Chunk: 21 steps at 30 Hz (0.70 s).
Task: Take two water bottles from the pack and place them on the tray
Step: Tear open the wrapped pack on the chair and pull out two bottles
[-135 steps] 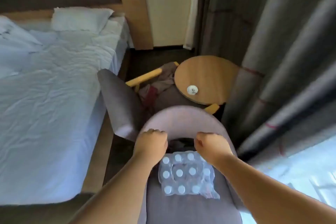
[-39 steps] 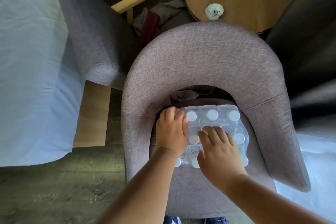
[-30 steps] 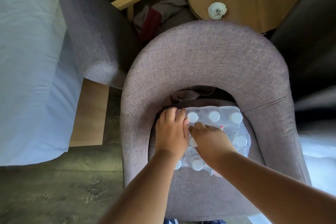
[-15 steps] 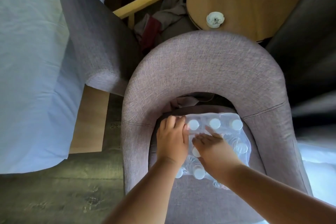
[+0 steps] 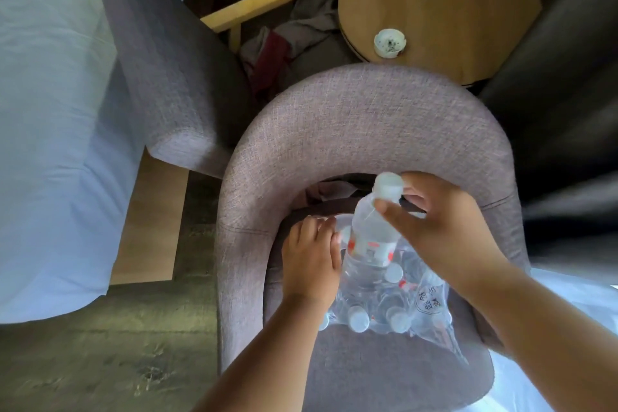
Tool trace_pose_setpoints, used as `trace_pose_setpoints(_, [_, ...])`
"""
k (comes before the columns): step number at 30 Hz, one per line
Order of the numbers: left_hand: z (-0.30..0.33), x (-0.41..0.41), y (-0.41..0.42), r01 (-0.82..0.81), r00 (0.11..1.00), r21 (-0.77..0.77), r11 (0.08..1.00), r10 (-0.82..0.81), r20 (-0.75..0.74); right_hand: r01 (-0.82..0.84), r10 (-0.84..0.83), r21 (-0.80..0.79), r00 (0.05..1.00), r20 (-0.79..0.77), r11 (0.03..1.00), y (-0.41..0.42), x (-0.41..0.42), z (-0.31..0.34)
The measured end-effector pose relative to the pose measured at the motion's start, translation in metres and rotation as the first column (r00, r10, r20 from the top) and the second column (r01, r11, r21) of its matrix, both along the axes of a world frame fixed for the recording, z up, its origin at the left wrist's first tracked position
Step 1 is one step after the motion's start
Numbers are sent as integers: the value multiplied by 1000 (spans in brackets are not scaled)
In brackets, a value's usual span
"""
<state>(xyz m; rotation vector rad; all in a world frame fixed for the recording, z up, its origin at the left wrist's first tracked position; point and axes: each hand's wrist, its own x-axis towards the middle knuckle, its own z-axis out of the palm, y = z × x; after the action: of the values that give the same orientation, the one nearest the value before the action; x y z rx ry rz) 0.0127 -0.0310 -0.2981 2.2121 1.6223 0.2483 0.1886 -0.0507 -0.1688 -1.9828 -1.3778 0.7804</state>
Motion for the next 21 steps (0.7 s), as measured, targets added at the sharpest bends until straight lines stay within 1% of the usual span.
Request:
trace_pose_setpoints(1, [0,0,0,7,1000,0,1000,-7,-7,80,-87,-53,987,-133,995,9,3,-11])
trace_pose_setpoints(2, [0,0,0,5,1000,3,1000,-5,1,156,-172,-92,962,-212,983,16,5,-21])
trace_pose_setpoints(3, [-1,0,-1,-5,1000,11,1000,5,14,213,-235,-114,940,-246,970,20,5,-31])
trace_pose_setpoints(4, [-1,0,-2,-12,1000,18,1000,12,23,247,-276,-136,925,-262,959,21,3,-38])
trace_pose_setpoints(6, [-1,0,-4,-14,1000,27,1000,13,27,267,-305,-165,910,-280,950,19,-2,-44])
trace_pose_setpoints(10, [-1,1,-4,-3,1000,0,1000,3,30,271,-305,-151,909,-283,951,14,-3,-41])
trace_pose_setpoints(12, [1,3,-6,-3,998,3,1000,3,61,277,-312,-156,904,-291,948,11,-3,-42])
trace_pose_setpoints(14, [6,6,-10,-73,985,-7,997,73,157,280,-316,-160,902,-294,947,10,-2,-43])
trace_pose_setpoints(16, [18,12,-16,-207,935,-8,978,200,292,281,-320,-165,898,-303,945,10,0,-45])
trace_pose_setpoints(18, [36,22,-28,-255,897,25,967,227,379,276,-318,-171,894,-315,946,10,2,-46])
trace_pose_setpoints(19, [43,27,-36,-251,871,-14,968,232,433,269,-313,-174,894,-321,947,10,2,-46])
trace_pose_setpoints(20, [50,31,-44,-239,839,-110,965,262,476,266,-311,-175,892,-328,948,10,2,-47])
trace_pose_setpoints(21, [52,34,-51,-227,816,-233,946,315,485,264,-308,-172,891,-334,949,10,3,-47])
